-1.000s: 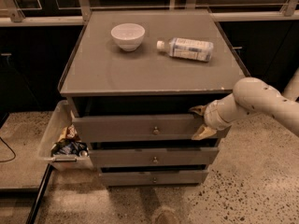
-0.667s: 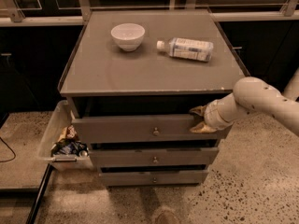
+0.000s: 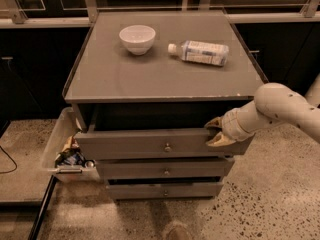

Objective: Open top drawer

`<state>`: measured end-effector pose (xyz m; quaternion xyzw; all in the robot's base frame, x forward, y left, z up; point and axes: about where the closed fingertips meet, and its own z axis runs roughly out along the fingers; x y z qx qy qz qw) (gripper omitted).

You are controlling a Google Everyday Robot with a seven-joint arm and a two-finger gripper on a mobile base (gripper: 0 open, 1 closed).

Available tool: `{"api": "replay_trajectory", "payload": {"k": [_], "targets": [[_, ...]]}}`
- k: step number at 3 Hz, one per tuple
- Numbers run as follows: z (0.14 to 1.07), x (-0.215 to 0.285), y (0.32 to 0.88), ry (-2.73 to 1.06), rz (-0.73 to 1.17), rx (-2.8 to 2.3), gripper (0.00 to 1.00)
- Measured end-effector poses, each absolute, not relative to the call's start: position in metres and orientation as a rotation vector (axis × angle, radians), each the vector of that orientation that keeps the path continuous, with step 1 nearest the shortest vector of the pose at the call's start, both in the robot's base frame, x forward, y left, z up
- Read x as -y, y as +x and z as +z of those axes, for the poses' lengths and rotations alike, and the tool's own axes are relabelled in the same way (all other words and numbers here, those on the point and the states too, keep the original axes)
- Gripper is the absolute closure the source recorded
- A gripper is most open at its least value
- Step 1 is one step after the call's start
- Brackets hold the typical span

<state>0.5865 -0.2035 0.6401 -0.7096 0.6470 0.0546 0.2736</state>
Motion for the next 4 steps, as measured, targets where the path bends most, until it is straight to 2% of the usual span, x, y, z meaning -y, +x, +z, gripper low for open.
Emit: {"api": "replay_trajectory", "payload": {"k": [1, 3, 4], "targets": [[0.64, 0.203, 0.587, -1.909, 0.147, -1.74, 0.81], [0.638, 0.204, 0.589, -1.904, 0.167, -1.744, 0.34], [0.628, 0.209, 0.583, -1.893, 0.216, -1.761, 0.38]]}}
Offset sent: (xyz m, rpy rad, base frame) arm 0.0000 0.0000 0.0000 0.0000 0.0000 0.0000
